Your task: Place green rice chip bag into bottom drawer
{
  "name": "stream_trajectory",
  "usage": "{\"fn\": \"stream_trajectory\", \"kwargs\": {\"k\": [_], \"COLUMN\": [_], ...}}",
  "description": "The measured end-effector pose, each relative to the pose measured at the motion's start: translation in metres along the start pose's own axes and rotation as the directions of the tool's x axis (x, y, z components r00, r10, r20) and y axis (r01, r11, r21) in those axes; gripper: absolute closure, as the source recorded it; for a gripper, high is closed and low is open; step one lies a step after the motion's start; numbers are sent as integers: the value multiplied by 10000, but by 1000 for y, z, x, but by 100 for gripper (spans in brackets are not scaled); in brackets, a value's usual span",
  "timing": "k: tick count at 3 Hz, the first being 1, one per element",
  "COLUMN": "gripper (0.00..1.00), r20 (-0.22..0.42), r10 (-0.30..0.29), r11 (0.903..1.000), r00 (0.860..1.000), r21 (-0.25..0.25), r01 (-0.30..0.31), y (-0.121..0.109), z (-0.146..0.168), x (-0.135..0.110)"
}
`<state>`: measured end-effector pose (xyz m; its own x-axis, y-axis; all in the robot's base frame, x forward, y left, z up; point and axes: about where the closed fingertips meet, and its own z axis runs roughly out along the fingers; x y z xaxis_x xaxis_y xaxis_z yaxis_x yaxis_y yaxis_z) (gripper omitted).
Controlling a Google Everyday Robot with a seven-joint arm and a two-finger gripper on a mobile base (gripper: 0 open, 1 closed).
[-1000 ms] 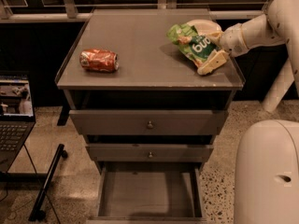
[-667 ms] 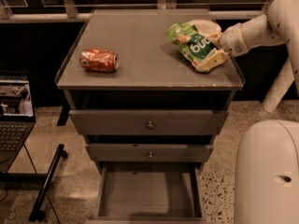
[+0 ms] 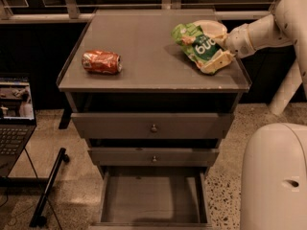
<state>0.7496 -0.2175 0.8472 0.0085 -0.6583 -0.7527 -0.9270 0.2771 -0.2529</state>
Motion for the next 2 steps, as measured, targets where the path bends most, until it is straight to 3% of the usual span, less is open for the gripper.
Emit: {"fn": "stream_trajectory", "kwargs": {"k": [2], "gripper": [100], "r20": [189], "r10": [-61], "r11": [9999], "r00": [9998], "r21": [-144], "r01": [63], "y": [12], "z": [-18], "x": [-10]}}
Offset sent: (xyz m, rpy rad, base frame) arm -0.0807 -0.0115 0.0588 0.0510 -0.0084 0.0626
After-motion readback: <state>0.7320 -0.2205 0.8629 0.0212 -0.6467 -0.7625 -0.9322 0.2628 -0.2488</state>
